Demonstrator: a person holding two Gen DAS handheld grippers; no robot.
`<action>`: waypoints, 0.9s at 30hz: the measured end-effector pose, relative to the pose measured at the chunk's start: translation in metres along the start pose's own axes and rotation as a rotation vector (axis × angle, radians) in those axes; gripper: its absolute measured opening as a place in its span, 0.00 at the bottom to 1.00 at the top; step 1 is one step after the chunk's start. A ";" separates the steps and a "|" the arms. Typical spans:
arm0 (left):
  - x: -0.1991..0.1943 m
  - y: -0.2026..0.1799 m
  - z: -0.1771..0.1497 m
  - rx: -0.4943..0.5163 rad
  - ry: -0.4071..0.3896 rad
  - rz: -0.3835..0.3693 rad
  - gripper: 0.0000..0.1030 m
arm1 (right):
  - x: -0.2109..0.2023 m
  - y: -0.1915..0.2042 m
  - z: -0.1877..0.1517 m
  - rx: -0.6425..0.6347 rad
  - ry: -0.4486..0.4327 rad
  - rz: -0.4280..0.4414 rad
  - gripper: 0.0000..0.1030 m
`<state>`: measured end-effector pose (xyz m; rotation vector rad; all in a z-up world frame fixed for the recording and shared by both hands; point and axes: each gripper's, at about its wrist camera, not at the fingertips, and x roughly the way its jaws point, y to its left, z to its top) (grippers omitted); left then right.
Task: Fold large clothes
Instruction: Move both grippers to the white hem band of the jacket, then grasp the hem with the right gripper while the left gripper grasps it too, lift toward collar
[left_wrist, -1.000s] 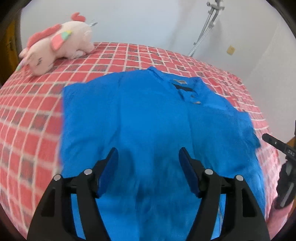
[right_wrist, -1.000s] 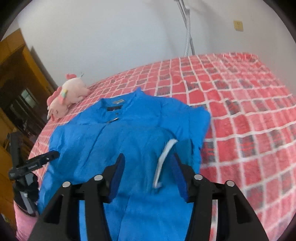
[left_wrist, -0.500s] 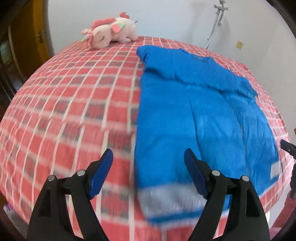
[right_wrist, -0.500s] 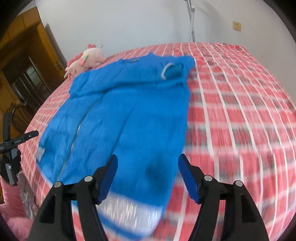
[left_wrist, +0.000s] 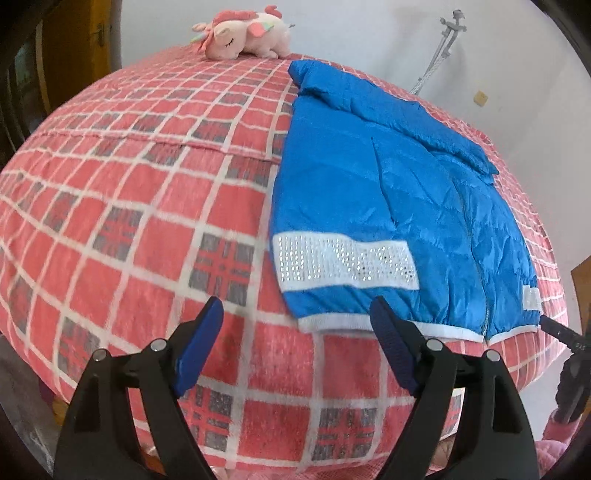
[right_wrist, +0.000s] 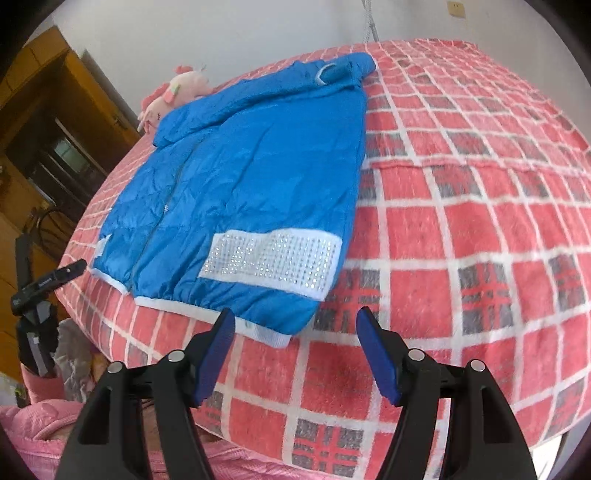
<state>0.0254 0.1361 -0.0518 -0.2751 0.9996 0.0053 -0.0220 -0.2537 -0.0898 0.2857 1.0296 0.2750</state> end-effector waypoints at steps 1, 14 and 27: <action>0.002 0.001 0.000 -0.008 0.004 -0.012 0.78 | 0.002 -0.002 0.000 0.009 0.001 0.012 0.66; 0.030 -0.017 0.005 0.047 0.059 0.002 0.65 | 0.024 0.009 0.007 0.015 0.054 -0.021 0.40; 0.029 -0.020 -0.001 0.031 0.060 -0.060 0.26 | 0.025 0.008 0.005 0.028 0.045 0.046 0.12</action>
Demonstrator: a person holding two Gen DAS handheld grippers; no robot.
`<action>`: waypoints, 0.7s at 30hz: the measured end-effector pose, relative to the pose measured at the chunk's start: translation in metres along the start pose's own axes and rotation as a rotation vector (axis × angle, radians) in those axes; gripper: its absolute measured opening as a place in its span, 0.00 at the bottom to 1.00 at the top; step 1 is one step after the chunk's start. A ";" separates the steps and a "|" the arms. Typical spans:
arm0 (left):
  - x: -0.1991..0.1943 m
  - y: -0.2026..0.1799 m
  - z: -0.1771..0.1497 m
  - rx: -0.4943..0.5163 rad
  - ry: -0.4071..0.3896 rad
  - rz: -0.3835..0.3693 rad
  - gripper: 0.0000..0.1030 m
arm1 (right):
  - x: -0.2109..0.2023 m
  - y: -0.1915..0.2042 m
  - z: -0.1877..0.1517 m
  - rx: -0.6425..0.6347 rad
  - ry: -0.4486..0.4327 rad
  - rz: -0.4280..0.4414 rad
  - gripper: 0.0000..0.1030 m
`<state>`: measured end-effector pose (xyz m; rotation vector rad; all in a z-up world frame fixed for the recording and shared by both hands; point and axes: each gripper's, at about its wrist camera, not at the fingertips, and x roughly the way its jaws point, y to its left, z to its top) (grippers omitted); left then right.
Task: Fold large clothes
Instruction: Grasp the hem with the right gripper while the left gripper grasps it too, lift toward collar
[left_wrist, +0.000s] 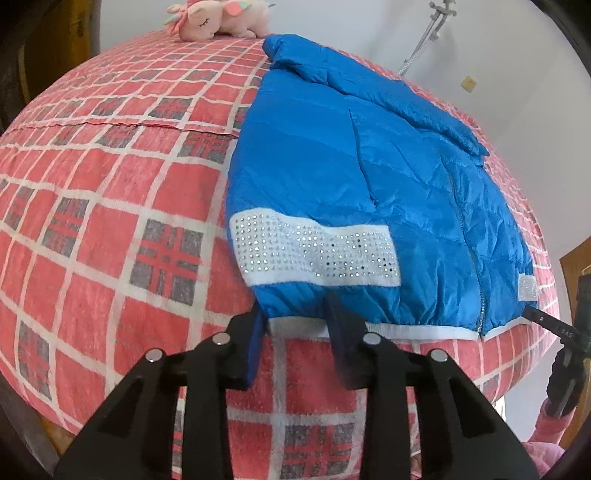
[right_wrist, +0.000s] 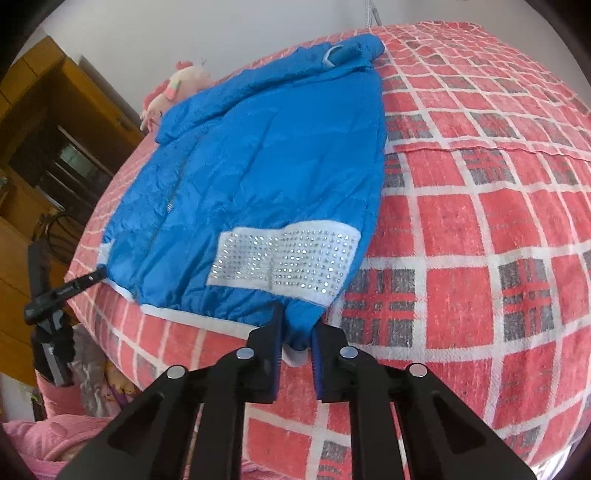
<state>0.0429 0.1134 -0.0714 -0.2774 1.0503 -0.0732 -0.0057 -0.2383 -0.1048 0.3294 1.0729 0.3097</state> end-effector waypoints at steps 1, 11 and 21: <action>0.000 0.000 0.000 0.001 -0.003 0.004 0.25 | 0.002 0.000 0.000 0.001 0.002 0.001 0.12; -0.031 -0.008 0.012 0.005 -0.077 -0.065 0.06 | -0.031 0.008 0.010 -0.045 -0.086 0.080 0.07; -0.073 -0.037 0.081 0.059 -0.231 -0.163 0.06 | -0.080 0.019 0.079 -0.070 -0.212 0.175 0.07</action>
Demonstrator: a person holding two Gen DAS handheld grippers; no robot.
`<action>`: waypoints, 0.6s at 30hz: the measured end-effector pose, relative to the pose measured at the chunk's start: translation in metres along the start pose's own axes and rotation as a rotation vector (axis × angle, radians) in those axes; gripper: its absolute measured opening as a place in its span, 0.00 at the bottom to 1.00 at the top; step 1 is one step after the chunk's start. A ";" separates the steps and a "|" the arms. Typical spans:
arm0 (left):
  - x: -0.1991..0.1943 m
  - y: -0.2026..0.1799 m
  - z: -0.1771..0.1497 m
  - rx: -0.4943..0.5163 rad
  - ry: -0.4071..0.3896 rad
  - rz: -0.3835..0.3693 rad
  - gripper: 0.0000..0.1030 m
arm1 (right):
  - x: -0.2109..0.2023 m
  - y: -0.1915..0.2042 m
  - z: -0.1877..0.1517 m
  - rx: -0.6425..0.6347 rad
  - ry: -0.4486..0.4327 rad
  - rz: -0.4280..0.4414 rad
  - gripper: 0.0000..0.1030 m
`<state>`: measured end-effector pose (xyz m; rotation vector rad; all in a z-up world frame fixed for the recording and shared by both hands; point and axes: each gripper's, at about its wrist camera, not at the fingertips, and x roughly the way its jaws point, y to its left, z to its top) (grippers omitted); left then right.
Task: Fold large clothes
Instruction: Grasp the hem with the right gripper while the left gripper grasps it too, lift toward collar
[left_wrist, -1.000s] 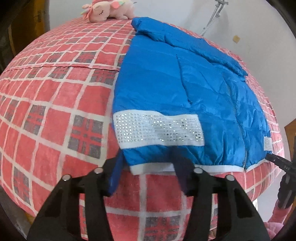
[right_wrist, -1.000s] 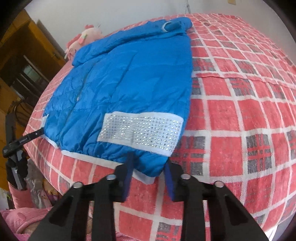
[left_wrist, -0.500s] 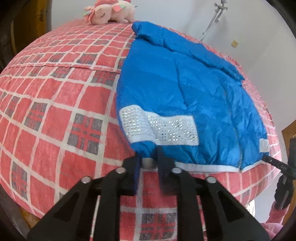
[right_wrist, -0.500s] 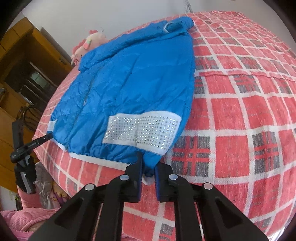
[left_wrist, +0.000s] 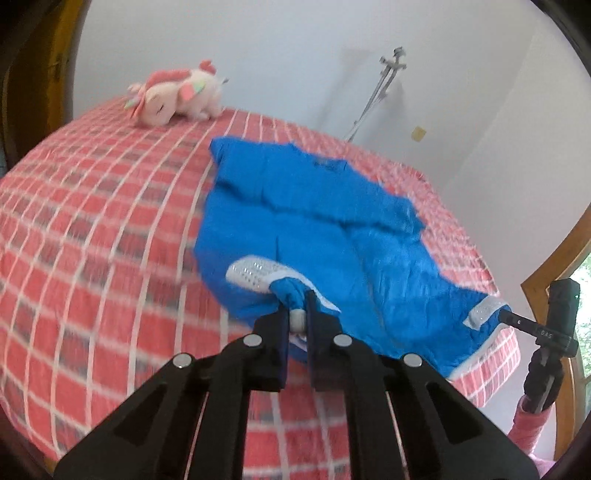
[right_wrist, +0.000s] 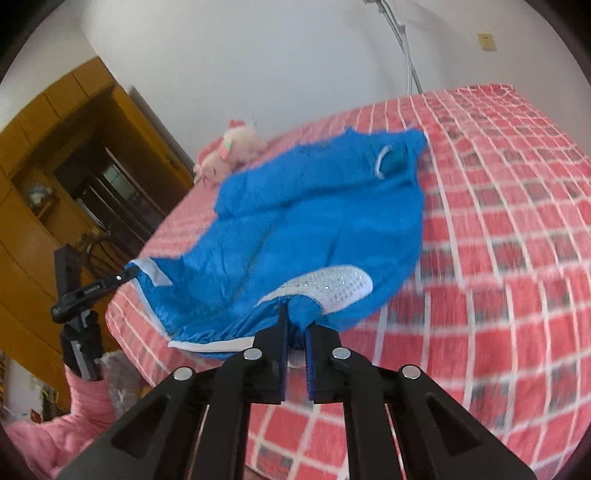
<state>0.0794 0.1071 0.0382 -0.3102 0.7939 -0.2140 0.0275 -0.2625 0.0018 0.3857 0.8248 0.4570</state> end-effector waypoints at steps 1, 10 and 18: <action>0.004 0.000 0.010 -0.002 -0.009 -0.001 0.06 | 0.000 -0.003 0.010 0.011 -0.004 0.014 0.07; 0.055 0.010 0.091 -0.053 -0.035 -0.016 0.06 | 0.026 -0.034 0.100 0.097 -0.002 0.078 0.07; 0.114 0.013 0.153 -0.055 -0.041 0.018 0.06 | 0.078 -0.070 0.163 0.179 0.015 0.036 0.07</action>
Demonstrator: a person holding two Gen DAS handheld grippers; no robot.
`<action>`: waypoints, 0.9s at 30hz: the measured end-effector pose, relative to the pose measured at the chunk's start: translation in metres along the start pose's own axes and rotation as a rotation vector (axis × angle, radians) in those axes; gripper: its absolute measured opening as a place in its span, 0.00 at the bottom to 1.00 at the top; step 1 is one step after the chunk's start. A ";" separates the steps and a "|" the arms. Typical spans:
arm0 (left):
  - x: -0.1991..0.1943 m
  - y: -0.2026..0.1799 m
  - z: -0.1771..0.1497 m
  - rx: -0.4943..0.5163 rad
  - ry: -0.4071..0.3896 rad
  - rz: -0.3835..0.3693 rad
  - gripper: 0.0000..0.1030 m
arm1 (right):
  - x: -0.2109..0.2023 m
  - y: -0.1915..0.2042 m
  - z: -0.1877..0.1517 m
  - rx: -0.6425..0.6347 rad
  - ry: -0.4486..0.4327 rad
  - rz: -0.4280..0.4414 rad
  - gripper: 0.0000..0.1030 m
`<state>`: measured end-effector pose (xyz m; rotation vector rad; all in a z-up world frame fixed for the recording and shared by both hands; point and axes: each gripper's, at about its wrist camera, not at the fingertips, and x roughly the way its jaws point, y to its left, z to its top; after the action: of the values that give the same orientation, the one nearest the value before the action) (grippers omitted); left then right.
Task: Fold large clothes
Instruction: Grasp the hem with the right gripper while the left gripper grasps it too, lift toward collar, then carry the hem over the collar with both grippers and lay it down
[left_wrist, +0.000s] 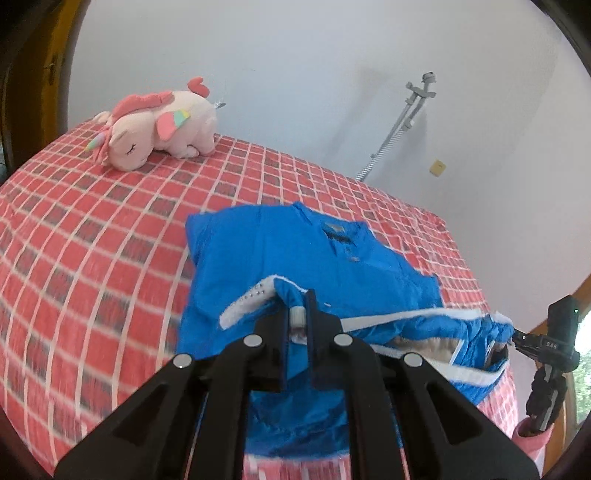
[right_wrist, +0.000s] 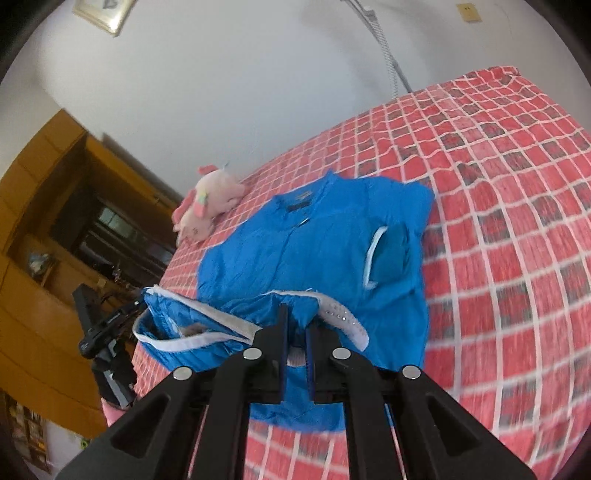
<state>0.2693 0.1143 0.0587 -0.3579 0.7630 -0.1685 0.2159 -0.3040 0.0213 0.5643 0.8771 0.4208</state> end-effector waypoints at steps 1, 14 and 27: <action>0.009 0.000 0.005 0.002 0.001 0.009 0.06 | 0.008 -0.004 0.007 0.008 0.003 -0.009 0.07; 0.132 0.026 0.040 -0.040 0.105 0.088 0.07 | 0.109 -0.066 0.067 0.109 0.069 -0.083 0.07; 0.143 0.029 0.034 -0.030 0.124 0.067 0.21 | 0.114 -0.065 0.063 0.054 0.089 -0.088 0.39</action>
<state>0.3952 0.1102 -0.0217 -0.3525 0.8998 -0.1173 0.3396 -0.3085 -0.0548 0.5574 0.9968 0.3449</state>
